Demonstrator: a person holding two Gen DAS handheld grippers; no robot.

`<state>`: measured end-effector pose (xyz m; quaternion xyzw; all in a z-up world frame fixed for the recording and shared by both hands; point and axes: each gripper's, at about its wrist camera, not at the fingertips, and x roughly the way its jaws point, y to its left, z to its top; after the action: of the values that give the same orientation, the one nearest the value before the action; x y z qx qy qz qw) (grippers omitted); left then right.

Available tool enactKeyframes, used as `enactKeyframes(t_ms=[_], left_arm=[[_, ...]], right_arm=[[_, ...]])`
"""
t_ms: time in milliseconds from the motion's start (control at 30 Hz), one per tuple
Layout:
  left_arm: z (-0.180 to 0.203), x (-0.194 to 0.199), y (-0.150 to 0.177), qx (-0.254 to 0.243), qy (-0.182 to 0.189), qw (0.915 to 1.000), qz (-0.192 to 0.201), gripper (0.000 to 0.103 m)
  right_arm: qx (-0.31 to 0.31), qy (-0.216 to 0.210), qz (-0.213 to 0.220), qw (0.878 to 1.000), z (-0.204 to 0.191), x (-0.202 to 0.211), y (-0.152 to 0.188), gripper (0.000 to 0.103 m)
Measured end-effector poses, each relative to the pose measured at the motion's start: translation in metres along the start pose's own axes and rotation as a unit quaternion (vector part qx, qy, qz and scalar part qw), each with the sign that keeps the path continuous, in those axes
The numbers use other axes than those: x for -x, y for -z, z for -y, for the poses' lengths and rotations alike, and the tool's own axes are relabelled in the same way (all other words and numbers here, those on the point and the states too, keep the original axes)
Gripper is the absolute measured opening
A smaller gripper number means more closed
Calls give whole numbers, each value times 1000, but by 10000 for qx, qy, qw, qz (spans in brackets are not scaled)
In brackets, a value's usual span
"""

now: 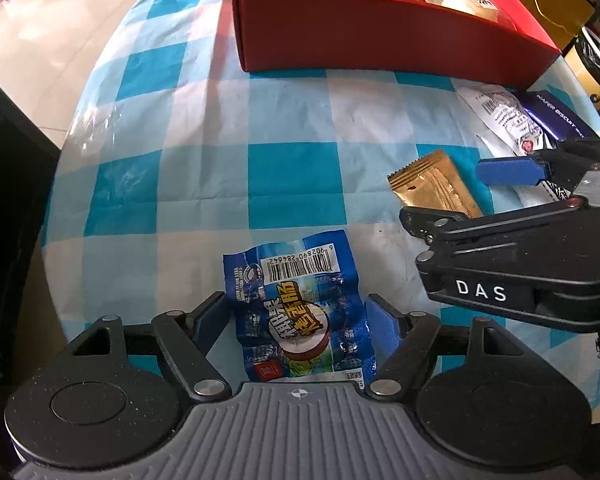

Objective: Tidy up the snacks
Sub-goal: 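Grasp the blue sausage packet with the left gripper while the right grasps the gold wafer packet, then lift both held packets and carry them over the red box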

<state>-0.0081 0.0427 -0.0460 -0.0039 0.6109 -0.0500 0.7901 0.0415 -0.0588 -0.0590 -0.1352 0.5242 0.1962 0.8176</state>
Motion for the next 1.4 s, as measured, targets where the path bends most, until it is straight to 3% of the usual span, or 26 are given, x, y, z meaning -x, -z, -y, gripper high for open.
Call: enactKeyframes(t_ms=[33,167,267,333,433,500,733,833,933,1400], left_arm=[[0,0,1,-9,6,10000,2,81],[5,-1,4,-180,-58,9998,11,83],[8,-2,5,-220,-91,9997,27,85],[5,-1,4,-136,-35,9999,25,85],[2,-2,4,-63,18,10000,-4,86],[0,-3,3,-53,32,10000,-31,87],[-9,-5,-3,185,-9,9998,-79,89],[-5,-4,-3,106,-171,9998,9,80],[-3,-2,-4,129,-124,9998,24,78],[16,11,-7,-80,-200,9992,333,78]], right_arm=[[-60,14,-5,10000,2,-1,0,73],[-78,75,-191,9998,0,-10,0,101],[-163,98,-204,9996,0,-13,0,101],[-203,71,-157,9996,2,-11,1,97],[-193,122,7,9997,7,-2,4,73],[-184,176,118,9996,8,6,6,39],[-376,242,191,9988,15,18,15,37],[-499,260,271,9981,21,27,19,37],[-602,251,365,9972,25,33,20,37],[-547,334,515,9966,27,44,21,37]])
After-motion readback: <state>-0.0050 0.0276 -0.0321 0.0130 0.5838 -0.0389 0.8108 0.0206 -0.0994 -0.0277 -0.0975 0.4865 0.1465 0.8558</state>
